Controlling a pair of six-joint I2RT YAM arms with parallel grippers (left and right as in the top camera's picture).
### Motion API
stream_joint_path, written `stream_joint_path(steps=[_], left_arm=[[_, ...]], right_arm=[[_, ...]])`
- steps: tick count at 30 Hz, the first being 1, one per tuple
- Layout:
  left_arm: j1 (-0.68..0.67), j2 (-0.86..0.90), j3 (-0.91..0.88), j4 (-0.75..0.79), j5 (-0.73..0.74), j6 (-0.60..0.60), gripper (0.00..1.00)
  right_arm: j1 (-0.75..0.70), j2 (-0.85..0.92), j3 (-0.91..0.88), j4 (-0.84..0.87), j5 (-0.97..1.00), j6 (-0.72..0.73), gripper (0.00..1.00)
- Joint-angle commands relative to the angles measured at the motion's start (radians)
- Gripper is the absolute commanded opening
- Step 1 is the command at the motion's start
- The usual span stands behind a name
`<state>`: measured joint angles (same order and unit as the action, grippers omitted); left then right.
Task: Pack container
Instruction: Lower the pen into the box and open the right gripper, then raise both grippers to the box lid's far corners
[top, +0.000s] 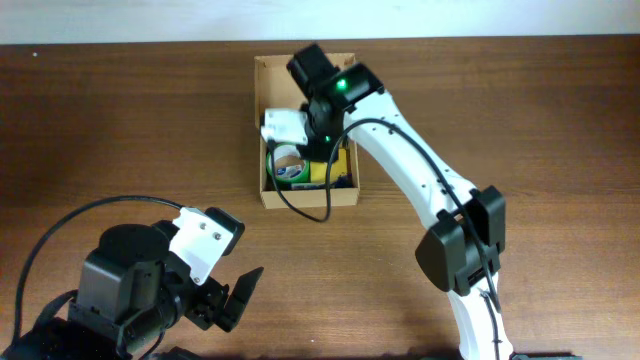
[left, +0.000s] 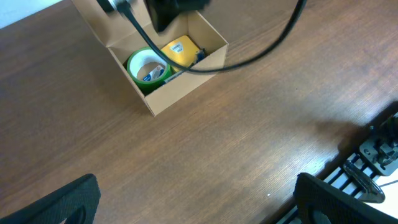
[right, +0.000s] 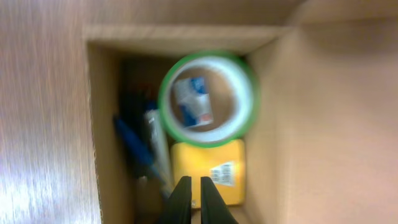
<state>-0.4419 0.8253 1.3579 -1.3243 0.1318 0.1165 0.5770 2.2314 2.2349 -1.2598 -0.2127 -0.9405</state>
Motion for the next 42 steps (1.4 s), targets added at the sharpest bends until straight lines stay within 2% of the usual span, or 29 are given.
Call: stream_joint_path(steps=[1, 4, 11, 16, 25, 29, 33, 42], left_arm=[[-0.002, -0.003, 0.014, 0.002, 0.014, 0.020, 1.00], [-0.002, -0.003, 0.014, 0.003, 0.014, 0.020, 0.99], [-0.002, -0.003, 0.014, 0.007, 0.014, 0.020, 1.00], [-0.002, -0.003, 0.014, 0.006, 0.014, 0.020, 1.00], [-0.002, -0.003, 0.014, 0.006, 0.014, 0.020, 1.00], [-0.002, -0.003, 0.014, 0.008, 0.014, 0.020, 1.00], [-0.002, 0.000, 0.014, 0.032, 0.010, 0.021, 1.00], [-0.002, 0.083, 0.014, 0.158, -0.112, 0.020, 0.99]], right_arm=[[0.005, -0.031, 0.124, -0.040, -0.019, 0.132, 0.04], [0.005, -0.031, 0.226, -0.108, -0.020, 0.179, 0.04], [0.004, -0.032, 0.373, -0.281, -0.019, 0.430, 0.04], [0.004, -0.067, 0.387, -0.383, -0.012, 0.476, 0.04], [-0.054, -0.273, 0.373, -0.385, -0.011, 0.534, 0.04], [-0.129, -0.374, 0.302, -0.375, -0.013, 0.578, 0.04], [-0.188, -0.482, 0.145, -0.328, -0.018, 0.583, 0.04], [-0.225, -0.645, -0.182, -0.253, -0.020, 0.583, 0.04]])
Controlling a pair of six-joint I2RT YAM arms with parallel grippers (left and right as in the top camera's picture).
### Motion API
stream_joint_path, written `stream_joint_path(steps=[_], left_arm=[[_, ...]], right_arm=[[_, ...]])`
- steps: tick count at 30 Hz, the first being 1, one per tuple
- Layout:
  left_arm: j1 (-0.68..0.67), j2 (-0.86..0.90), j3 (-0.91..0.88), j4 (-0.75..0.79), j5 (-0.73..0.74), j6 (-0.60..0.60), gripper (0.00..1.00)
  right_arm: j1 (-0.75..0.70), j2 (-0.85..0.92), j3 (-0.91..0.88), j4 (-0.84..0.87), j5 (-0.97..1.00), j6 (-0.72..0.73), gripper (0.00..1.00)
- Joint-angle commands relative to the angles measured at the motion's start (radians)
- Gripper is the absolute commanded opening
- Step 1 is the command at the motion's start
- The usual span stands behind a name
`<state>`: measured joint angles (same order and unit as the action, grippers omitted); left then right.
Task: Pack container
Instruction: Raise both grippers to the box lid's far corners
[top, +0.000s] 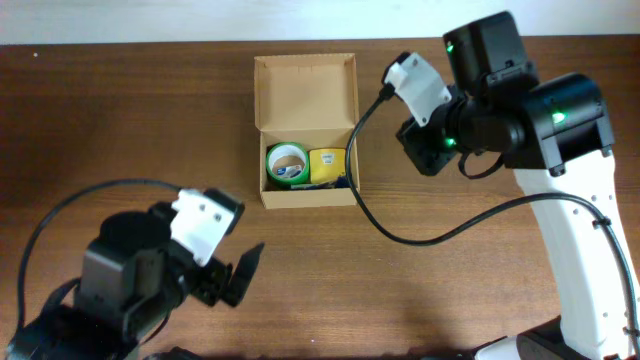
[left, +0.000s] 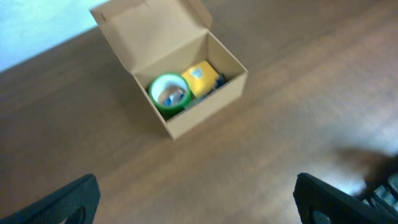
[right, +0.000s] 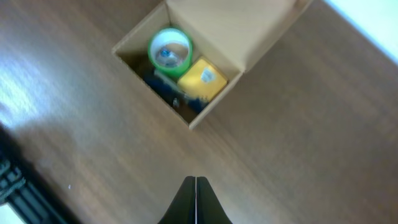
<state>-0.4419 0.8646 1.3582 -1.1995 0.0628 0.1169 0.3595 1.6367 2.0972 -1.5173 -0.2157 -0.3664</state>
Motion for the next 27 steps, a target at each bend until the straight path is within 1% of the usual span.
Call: stream_joint_path(steps=[1, 4, 8, 10, 12, 14, 19, 22, 24, 25, 27], left_arm=[[-0.002, 0.063, 0.013, 0.051, -0.051, 0.019, 1.00], [-0.001, 0.145, 0.013, 0.113, -0.094, 0.019, 1.00], [0.054, 0.281, 0.013, 0.212, -0.083, 0.013, 1.00], [0.100, 0.342, 0.013, 0.262, -0.024, 0.005, 1.00], [0.162, 0.408, 0.013, 0.319, 0.078, 0.005, 1.00], [0.216, 0.464, 0.013, 0.362, 0.143, 0.005, 1.00], [0.324, 0.599, 0.013, 0.427, 0.204, 0.013, 1.00], [0.364, 0.657, 0.013, 0.493, 0.261, 0.013, 1.00], [0.389, 0.690, 0.013, 0.552, 0.307, 0.012, 0.89], [0.404, 0.708, 0.013, 0.588, 0.325, 0.012, 0.76], [0.428, 0.740, 0.013, 0.646, 0.350, 0.011, 0.64]], right_arm=[[-0.008, -0.055, -0.059, 0.005, -0.017, 0.009, 0.03], [-0.008, -0.056, -0.088, 0.013, -0.017, 0.009, 0.04], [-0.009, -0.053, -0.097, 0.040, -0.016, 0.009, 0.04], [-0.022, -0.052, -0.097, 0.052, -0.017, 0.009, 0.04], [-0.045, -0.048, -0.097, 0.063, -0.017, 0.009, 0.04], [-0.069, -0.038, -0.097, 0.071, -0.019, 0.010, 0.04], [-0.123, 0.007, -0.097, 0.103, -0.089, 0.013, 0.04], [-0.132, 0.045, -0.097, 0.143, -0.092, 0.013, 0.04], [-0.132, 0.075, -0.097, 0.174, -0.092, 0.013, 0.04], [-0.131, 0.094, -0.097, 0.193, -0.092, 0.013, 0.04], [-0.131, 0.136, -0.097, 0.229, -0.092, 0.013, 0.04]])
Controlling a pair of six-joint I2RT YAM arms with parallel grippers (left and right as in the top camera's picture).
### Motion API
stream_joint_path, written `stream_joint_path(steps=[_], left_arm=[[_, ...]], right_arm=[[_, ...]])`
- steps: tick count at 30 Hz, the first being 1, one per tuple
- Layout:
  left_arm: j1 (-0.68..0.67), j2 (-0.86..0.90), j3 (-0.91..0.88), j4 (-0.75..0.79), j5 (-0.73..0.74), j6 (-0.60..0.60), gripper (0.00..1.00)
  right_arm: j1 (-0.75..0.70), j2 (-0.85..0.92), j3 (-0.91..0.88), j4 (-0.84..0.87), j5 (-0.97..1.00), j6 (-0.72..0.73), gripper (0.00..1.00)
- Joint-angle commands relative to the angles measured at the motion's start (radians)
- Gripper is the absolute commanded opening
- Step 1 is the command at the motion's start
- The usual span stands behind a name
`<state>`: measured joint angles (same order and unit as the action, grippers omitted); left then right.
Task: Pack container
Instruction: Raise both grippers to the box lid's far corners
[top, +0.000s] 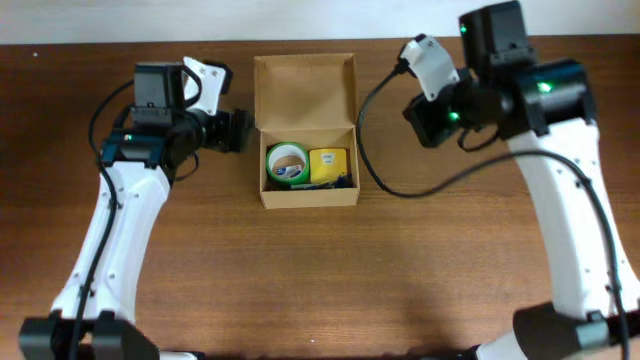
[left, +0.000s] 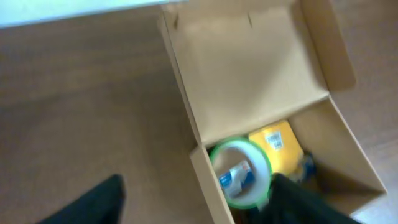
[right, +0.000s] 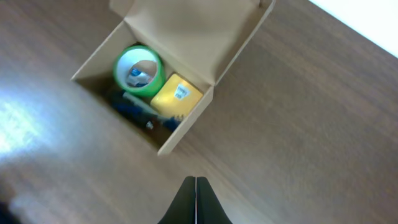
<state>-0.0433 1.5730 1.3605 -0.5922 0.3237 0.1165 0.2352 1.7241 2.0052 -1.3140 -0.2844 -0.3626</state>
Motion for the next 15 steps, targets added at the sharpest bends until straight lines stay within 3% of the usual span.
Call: stream_joint_path(steps=[1, 4, 7, 11, 15], left_arm=[[0.039, 0.045, 0.011, 0.061, 0.102, 0.012, 0.59], [0.060, 0.088, 0.011, 0.132, 0.164, 0.011, 0.38], [0.066, 0.132, 0.011, 0.204, 0.225, 0.012, 0.05], [0.067, 0.194, 0.011, 0.299, 0.229, -0.010, 0.02], [0.090, 0.282, 0.011, 0.384, 0.230, -0.120, 0.02]], right_arm=[[-0.006, 0.069, -0.005, 0.042, -0.024, 0.010, 0.04], [-0.006, 0.136, -0.005, 0.109, -0.023, 0.092, 0.04], [-0.007, 0.204, -0.005, 0.172, -0.023, 0.170, 0.04], [-0.007, 0.296, -0.005, 0.257, -0.024, 0.245, 0.03], [-0.014, 0.359, -0.005, 0.338, -0.023, 0.318, 0.04]])
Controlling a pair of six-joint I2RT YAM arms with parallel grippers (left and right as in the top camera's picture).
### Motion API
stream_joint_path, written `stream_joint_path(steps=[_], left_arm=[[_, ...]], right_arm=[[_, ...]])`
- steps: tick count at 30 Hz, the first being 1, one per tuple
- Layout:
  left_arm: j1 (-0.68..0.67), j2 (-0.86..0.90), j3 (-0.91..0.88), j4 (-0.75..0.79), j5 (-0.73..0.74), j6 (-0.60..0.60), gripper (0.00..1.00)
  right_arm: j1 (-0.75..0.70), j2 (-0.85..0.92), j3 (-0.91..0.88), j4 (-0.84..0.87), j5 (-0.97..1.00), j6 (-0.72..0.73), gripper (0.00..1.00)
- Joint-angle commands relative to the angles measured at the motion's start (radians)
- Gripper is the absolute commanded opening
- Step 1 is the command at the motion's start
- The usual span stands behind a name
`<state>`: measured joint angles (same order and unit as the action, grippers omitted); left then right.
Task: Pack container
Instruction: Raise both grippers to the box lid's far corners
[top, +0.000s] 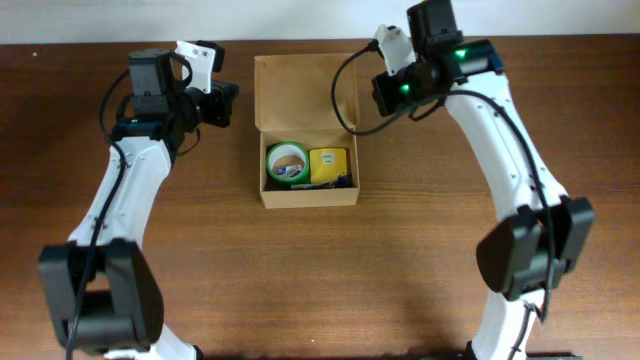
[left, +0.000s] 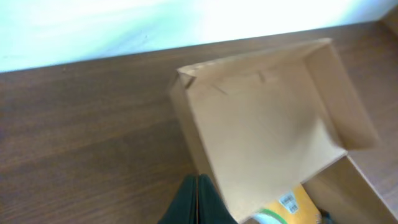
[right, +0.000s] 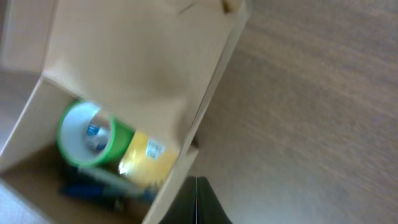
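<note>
The cardboard box (top: 345, 150) stands open mid-table, its lid (top: 305, 90) lying flat behind it. Inside are a green tape roll (top: 287, 163), a yellow packet (top: 328, 164) and blue pens (right: 93, 183). My left gripper (top: 228, 104) is shut on nothing, just left of the lid (left: 261, 118); its fingers (left: 197, 199) are pressed together. My right gripper (top: 384, 95) is also shut and empty, just right of the lid's edge (right: 214, 93), its fingers (right: 196, 199) closed. The roll (right: 93, 134) and packet (right: 149, 155) show in the right wrist view.
Brown wooden table (top: 450, 260) all round the box. A pale wall (left: 124, 25) runs behind the table's far edge. Both arms reach in from the front along the left and right sides.
My left gripper was open beside the box's left wall; it is now shut and farther back, beside the lid. The right gripper has moved left, closer to the lid's right edge.
First my right gripper was shut down inside the box over the roll and packet, with the left open near the table's front. Then the right was clear of the box on its right. Later the left stood open at the box's left. Both now flank the lid, shut.
</note>
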<state>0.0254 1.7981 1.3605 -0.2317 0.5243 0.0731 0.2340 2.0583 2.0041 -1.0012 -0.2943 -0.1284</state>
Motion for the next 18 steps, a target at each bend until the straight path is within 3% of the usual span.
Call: stream_joint_path(steps=[1, 8, 13, 18], left_arm=[[0.029, 0.084, 0.011, 0.046, 0.031, -0.112, 0.02], [0.054, 0.264, 0.029, 0.248, 0.084, -0.374, 0.02], [0.053, 0.422, 0.185, 0.216, 0.221, -0.444, 0.02], [0.035, 0.561, 0.386, 0.109, 0.257, -0.454, 0.02]], right_arm=[[-0.019, 0.035, -0.004, 0.044, -0.013, 0.111, 0.04], [-0.083, 0.148, -0.004, 0.189, -0.120, 0.254, 0.04], [-0.121, 0.227, -0.004, 0.268, -0.241, 0.327, 0.04], [-0.123, 0.285, -0.004, 0.320, -0.308, 0.349, 0.04]])
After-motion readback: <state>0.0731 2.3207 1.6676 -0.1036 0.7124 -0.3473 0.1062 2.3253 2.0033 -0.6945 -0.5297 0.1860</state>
